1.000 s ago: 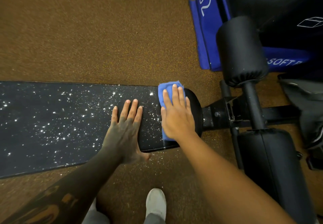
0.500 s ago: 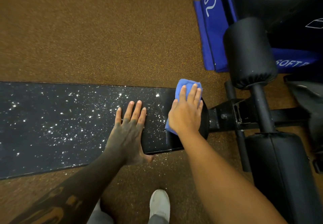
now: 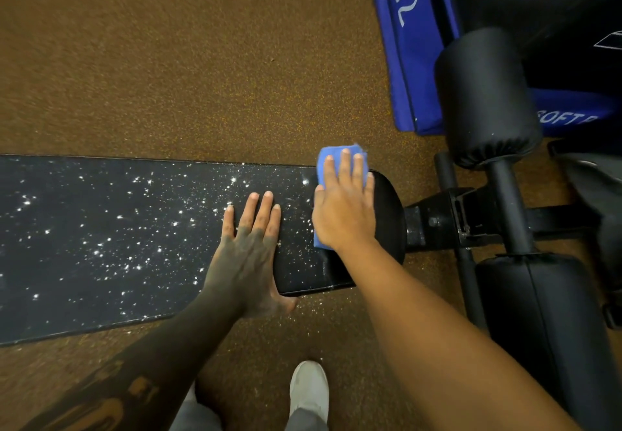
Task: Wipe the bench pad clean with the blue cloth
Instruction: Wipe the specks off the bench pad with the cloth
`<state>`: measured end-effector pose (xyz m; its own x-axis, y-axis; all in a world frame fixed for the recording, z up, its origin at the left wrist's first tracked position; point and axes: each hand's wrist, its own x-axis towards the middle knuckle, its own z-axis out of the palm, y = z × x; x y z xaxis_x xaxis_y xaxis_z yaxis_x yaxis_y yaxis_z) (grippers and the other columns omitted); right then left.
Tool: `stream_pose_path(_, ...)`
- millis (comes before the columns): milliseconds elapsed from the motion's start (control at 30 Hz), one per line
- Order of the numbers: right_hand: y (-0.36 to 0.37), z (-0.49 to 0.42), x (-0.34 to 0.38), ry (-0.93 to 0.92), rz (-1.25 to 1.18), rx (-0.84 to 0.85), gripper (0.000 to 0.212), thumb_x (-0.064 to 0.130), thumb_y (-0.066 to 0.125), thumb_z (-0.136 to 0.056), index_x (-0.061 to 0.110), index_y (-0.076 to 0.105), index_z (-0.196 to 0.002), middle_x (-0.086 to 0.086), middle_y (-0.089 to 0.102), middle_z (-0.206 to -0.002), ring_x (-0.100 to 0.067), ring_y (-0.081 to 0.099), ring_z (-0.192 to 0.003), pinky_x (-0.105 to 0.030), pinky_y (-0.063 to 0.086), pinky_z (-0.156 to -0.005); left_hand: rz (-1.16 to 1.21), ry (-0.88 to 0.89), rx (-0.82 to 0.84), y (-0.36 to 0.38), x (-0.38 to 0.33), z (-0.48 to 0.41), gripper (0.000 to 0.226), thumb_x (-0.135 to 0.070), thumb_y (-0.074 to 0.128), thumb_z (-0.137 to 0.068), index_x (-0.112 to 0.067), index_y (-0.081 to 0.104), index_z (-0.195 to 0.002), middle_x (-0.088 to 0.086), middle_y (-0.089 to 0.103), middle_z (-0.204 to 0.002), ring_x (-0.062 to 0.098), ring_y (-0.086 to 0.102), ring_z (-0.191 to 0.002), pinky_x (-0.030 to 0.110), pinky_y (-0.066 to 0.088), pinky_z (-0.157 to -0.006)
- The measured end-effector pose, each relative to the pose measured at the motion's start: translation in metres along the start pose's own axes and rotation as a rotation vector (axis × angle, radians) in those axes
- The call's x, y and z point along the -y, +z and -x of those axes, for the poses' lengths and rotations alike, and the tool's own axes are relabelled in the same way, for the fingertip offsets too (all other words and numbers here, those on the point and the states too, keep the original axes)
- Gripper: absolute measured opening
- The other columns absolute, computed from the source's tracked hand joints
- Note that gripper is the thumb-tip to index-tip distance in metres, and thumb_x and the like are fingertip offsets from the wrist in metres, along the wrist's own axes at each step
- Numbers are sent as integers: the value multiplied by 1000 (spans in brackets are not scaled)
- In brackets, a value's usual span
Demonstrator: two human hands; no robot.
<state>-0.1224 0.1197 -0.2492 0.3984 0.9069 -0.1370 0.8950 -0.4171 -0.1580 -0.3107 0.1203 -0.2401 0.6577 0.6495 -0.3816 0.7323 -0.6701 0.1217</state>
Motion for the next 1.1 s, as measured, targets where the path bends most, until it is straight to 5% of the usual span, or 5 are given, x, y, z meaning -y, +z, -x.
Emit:
stream_pose_path(133,-4,10,-16,-353,67,78,59,33,35,-102,19,18,-157,-4,7,-166,-24,-3,-153,-49,8,-122,-8,-5,-9,-1,-1,1,153,-101,37,-48,-4,-20,-153,17,-33,-160,34,-30,-148,60,-4,-123)
stream_pose_path(300,-4,-5,-7,17,7,16,58,33,36,-101,21,21,-156,-11,7,-166,-31,0,-152,-53,11,-120,-2,0,-5,-2,1,2,154,-101,40,-47,-5,-14,-155,16,-27,-163,33,-26,-150,60,-1,-123)
stream_pose_path(467,0,18,-3,-361,51,74,59,34,38,-100,23,22,-156,-7,9,-166,-28,0,-152,-51,12,-121,-7,3,-4,-2,0,2,153,-100,41,-47,-5,-11,-156,16,-25,-164,33,-24,-151,60,-1,-123)
stream_pose_path(633,-1,6,-5,-103,4,34,59,32,37,-101,20,20,-156,-11,8,-165,-30,0,-152,-51,15,-121,-12,12,-1,-1,3,3,152,-100,38,-48,-5,-13,-155,15,-26,-163,33,-25,-150,59,-1,-123)
stream_pose_path(1100,0,43,0,-277,44,65,63,34,38,-101,15,16,-157,-12,6,-165,-30,-2,-153,-51,14,-121,-23,13,-15,0,2,2,150,-99,37,-49,-4,-14,-154,17,-27,-163,34,-25,-150,59,-3,-123)
